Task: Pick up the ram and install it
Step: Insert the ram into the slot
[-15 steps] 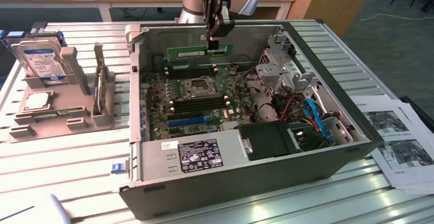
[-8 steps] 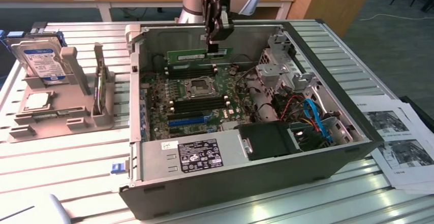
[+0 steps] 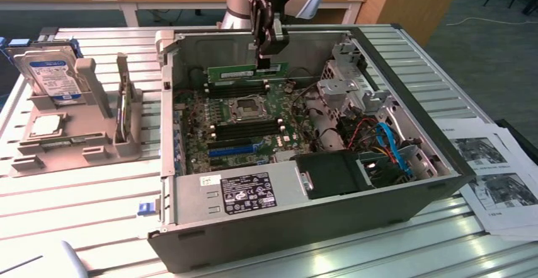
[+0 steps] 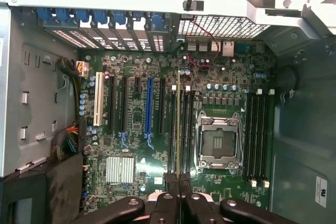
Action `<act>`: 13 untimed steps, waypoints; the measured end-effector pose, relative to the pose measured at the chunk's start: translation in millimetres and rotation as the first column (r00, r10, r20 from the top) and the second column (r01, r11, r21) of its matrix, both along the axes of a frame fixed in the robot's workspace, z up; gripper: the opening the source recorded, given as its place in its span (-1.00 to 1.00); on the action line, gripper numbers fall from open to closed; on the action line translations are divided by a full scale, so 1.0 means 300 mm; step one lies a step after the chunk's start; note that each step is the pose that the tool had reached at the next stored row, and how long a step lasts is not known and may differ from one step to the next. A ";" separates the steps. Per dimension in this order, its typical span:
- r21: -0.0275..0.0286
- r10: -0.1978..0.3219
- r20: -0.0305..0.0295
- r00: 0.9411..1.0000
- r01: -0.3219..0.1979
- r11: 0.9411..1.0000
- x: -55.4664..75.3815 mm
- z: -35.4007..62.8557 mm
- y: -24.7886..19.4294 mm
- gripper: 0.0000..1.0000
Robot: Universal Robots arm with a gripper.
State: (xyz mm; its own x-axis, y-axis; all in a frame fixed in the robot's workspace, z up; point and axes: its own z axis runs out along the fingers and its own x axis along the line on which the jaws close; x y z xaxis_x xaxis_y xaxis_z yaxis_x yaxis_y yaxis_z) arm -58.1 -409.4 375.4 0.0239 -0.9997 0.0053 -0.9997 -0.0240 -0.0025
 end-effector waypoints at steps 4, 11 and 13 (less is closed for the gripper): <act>0.000 0.000 0.000 1.000 0.000 1.000 0.000 0.000 0.000 -0.77; 0.000 0.000 0.000 1.000 0.000 1.000 0.000 -0.003 0.000 -0.77; 0.000 0.000 0.000 1.000 0.000 1.000 0.000 -0.011 0.000 -0.77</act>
